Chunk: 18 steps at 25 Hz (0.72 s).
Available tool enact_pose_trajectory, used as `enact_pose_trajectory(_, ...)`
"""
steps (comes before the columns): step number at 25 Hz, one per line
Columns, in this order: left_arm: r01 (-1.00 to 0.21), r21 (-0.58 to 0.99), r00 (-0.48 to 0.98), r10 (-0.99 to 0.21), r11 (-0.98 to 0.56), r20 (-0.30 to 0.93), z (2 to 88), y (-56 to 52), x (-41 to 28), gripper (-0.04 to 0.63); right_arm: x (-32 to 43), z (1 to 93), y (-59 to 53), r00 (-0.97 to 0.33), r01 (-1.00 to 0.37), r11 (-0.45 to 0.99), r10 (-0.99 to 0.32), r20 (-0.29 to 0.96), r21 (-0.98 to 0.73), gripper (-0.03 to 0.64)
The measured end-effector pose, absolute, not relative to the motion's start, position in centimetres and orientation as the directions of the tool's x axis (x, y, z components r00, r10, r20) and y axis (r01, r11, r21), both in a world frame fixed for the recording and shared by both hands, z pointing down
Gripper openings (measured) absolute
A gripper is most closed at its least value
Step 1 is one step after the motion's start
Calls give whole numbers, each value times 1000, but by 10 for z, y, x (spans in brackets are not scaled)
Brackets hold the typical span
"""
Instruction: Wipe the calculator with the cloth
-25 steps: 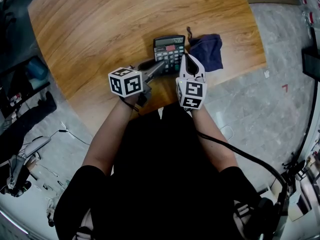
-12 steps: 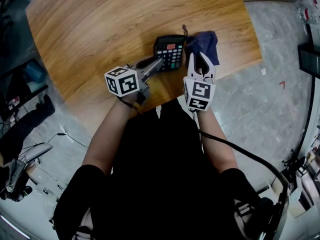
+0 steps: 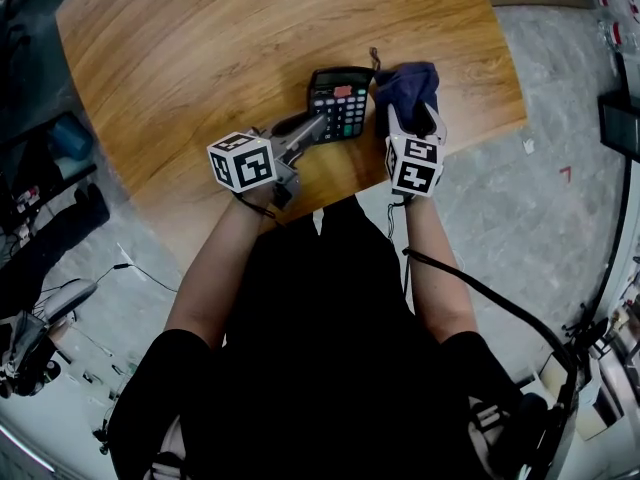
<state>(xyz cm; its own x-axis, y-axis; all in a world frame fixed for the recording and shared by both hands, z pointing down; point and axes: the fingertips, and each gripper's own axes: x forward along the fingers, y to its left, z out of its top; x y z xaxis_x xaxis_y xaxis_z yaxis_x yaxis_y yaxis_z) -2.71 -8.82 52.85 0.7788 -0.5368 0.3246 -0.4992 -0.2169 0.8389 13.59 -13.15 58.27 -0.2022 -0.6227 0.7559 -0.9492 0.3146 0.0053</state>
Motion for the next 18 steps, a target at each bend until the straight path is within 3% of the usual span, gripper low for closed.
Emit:
enact_pose_trajectory(5, -503, 838, 774, -542, -211, 328, 529, -87, -29, 74, 130, 580, -131, -195, -942, 332, -646, 738, 41, 200)
enact_pose_trajectory(7, -499, 841, 774, -545, -209, 324, 528, -86, -30, 74, 123, 580, -128, -190, -935, 350, -643, 742, 63, 109)
enact_pose_trajectory(9, -492, 846, 773, -549, -205, 316, 526, -86, -30, 74, 119, 578, -126, -190, -935, 347, -654, 733, 67, 78)
enact_pose_trajectory(14, -483, 853, 770, -559, -198, 307, 522, -89, -35, 74, 116, 535, -133, -226, -951, 309, -739, 635, 21, 74)
enact_pose_trajectory(18, -465, 865, 767, -573, -186, 289, 516, -91, -38, 74, 91, 486, -143, -317, -932, 361, -773, 550, -30, 74)
